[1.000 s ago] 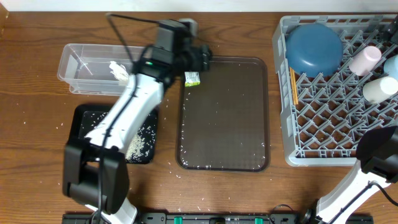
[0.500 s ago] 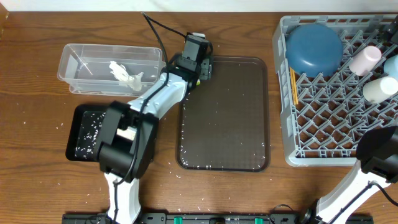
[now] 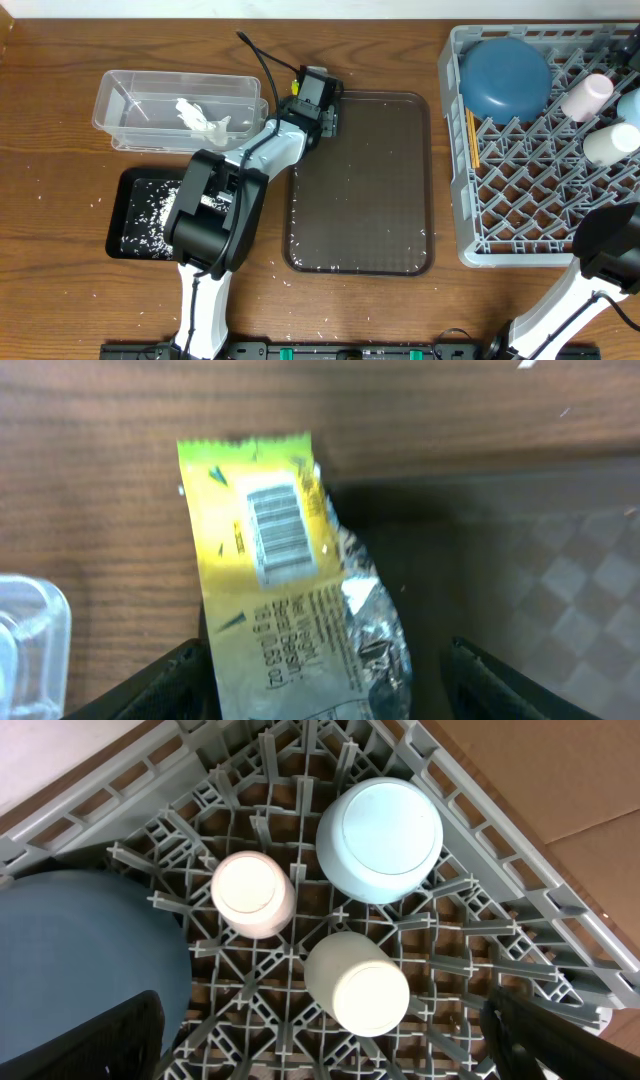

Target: Sort waste into correct bins and load items into the dishwasher rack

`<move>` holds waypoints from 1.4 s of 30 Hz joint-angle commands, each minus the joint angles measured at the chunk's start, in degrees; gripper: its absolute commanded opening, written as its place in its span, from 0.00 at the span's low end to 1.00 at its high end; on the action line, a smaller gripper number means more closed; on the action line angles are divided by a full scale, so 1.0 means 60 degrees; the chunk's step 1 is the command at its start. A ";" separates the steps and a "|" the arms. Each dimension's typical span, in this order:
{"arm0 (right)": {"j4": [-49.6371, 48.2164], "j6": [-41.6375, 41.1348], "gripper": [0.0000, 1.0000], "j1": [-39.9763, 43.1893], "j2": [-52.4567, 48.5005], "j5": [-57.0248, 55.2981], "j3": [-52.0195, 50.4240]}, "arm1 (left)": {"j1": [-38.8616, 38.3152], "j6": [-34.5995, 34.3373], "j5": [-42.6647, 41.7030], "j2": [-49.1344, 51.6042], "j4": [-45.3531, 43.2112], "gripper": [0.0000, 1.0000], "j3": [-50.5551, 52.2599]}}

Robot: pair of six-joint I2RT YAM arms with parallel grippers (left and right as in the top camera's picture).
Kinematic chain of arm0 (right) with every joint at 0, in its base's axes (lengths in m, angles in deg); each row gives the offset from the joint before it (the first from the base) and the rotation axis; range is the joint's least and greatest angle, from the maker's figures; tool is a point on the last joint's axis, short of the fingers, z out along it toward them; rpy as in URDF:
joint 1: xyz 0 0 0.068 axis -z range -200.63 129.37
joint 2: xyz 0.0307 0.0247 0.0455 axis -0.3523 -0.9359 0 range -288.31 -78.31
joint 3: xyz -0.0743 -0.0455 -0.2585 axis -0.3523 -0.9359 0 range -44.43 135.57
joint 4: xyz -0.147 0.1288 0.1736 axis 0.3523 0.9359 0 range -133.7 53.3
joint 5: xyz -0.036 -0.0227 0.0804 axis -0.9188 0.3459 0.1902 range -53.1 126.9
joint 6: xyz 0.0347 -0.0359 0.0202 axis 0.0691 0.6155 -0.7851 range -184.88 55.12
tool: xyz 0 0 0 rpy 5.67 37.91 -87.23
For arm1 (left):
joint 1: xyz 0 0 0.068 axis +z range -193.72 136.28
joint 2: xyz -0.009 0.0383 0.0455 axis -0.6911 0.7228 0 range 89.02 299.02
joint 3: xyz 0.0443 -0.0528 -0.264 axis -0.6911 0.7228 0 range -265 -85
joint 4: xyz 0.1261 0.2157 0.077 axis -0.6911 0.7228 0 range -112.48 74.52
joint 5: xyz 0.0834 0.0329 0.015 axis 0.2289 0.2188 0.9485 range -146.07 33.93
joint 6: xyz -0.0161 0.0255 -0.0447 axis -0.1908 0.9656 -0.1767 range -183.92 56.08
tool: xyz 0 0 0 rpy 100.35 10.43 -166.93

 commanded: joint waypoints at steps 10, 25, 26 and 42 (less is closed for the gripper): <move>0.0000 -0.0036 0.99 0.0135 -0.0051 -0.0033 -0.0007 | -0.0025 -0.0273 0.0135 0.0146 0.0627 0.65 0.0011; 0.0000 -0.0036 0.99 0.0135 -0.0051 -0.0033 -0.0007 | -0.0299 -0.0270 0.0069 -0.0135 0.0616 0.24 0.0007; 0.0000 -0.0036 0.99 0.0135 -0.0051 -0.0033 -0.0007 | -0.0299 -0.0270 0.0069 -0.0222 0.0612 0.22 0.0007; 0.0004 -0.0036 0.99 0.0135 -0.0051 -0.0033 -0.0007 | -0.0211 -0.0648 0.0262 -0.2441 0.0787 0.06 0.0007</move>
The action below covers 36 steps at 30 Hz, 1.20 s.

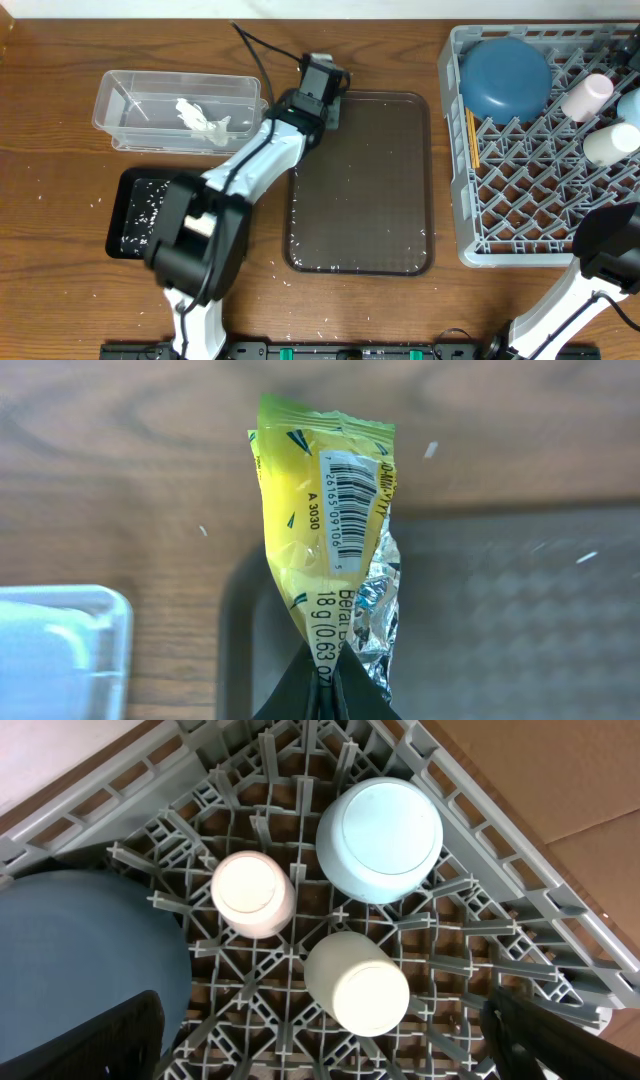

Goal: Sort waste into correct bins and load items into the dishwasher rack
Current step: 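Carry the wrapper left and drop it into the clear bin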

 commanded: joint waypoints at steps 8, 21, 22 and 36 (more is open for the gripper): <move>0.0004 -0.0036 0.99 0.0135 -0.0051 -0.0033 -0.0007 | 0.1337 -0.4575 0.1668 -0.1982 0.1224 0.06 0.0025; 0.0000 -0.0036 0.99 0.0135 -0.0051 -0.0033 -0.0007 | 0.3679 -0.8874 0.1472 -0.1956 0.3231 0.33 0.0029; 0.0000 -0.0036 0.99 0.0135 -0.0051 -0.0033 -0.0007 | 0.3752 -0.8878 0.1453 -0.1956 0.3264 0.42 0.0029; 0.0000 -0.0036 0.99 0.0135 -0.0051 -0.0033 -0.0007 | 0.4164 -0.8867 0.1300 -0.2397 0.3493 0.78 0.0025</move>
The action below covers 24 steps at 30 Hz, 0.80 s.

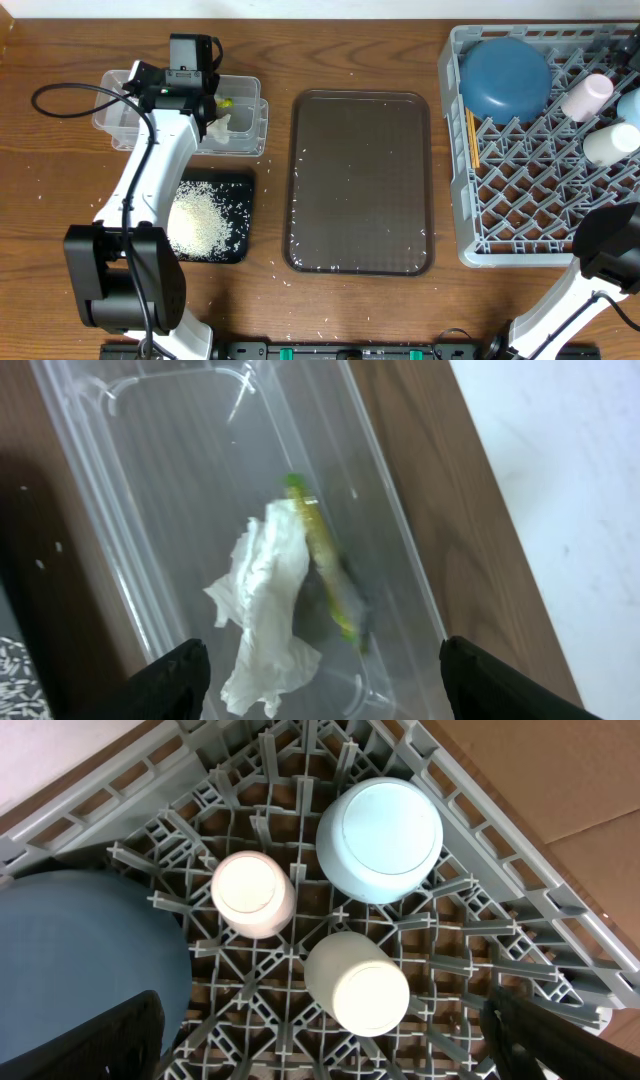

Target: Sort waste into correct bins and load items into the dishwasher rack

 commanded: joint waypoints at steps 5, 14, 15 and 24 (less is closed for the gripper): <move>0.0000 -0.0036 0.99 0.0135 -0.0051 -0.0033 -0.0007 | 0.0860 -0.0102 0.0073 -0.1672 0.1067 0.77 0.0018; 0.0000 -0.0036 0.99 0.0135 -0.0051 -0.0033 -0.0007 | 0.2645 -0.0106 0.0066 -0.3898 0.5198 0.79 0.0018; 0.0000 -0.0036 0.99 0.0135 -0.0051 -0.0033 -0.0007 | 0.2750 -0.0106 0.0062 -0.4007 0.5614 0.84 0.0018; 0.0000 -0.0036 0.99 0.0135 -0.0051 -0.0033 -0.0007 | 0.2871 -0.0106 0.0066 -0.4116 0.6925 0.89 0.0022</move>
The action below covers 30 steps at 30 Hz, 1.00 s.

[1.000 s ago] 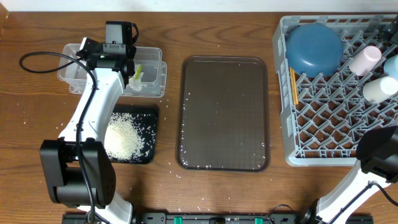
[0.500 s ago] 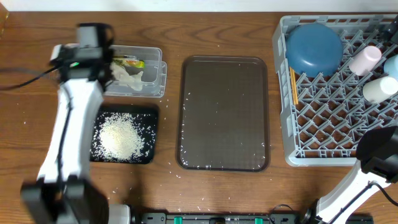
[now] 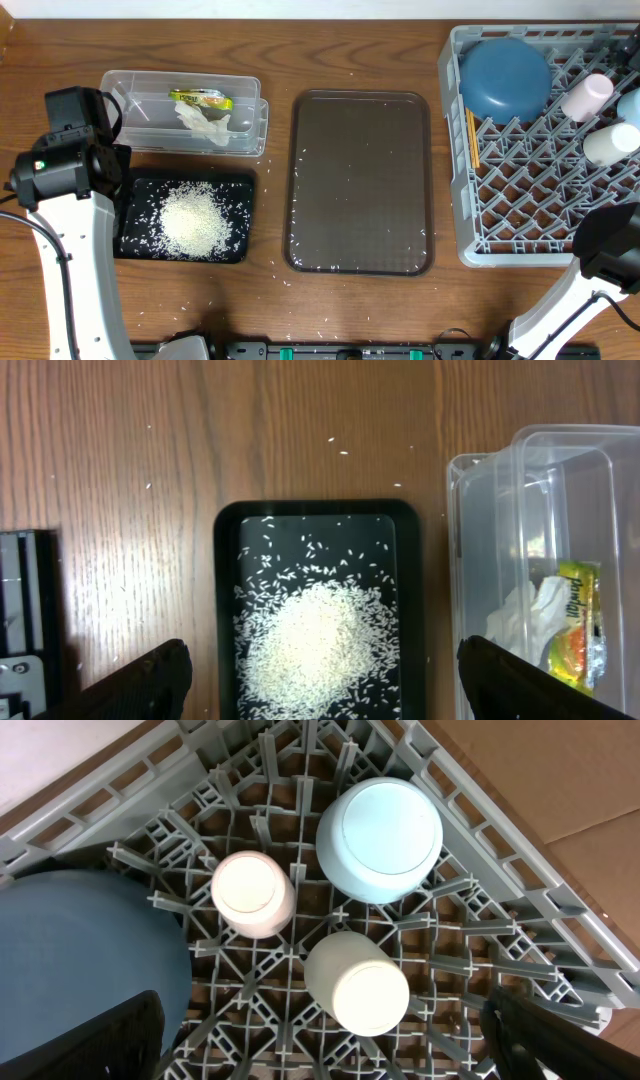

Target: Sort waste into correct bins and load items into the dishwasher rack

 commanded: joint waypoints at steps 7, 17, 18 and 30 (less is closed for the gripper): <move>-0.0004 -0.0036 0.99 0.0135 -0.0051 -0.0033 -0.0007 | 0.0036 -0.0044 0.0066 0.0047 0.0076 0.93 0.0025; -0.0004 -0.0036 0.99 0.0135 -0.0051 -0.0033 -0.0007 | 0.0036 -0.0044 0.0066 0.0047 0.0080 0.94 0.0025; -0.0004 -0.0036 0.99 0.0135 -0.0051 -0.0033 -0.0007 | 0.0036 -0.0044 0.0066 0.0047 0.0080 0.94 0.0025; -0.0004 -0.0036 0.99 0.0135 -0.0051 -0.0033 -0.0007 | 0.0036 -0.0044 0.0066 0.0025 0.0080 0.95 0.0025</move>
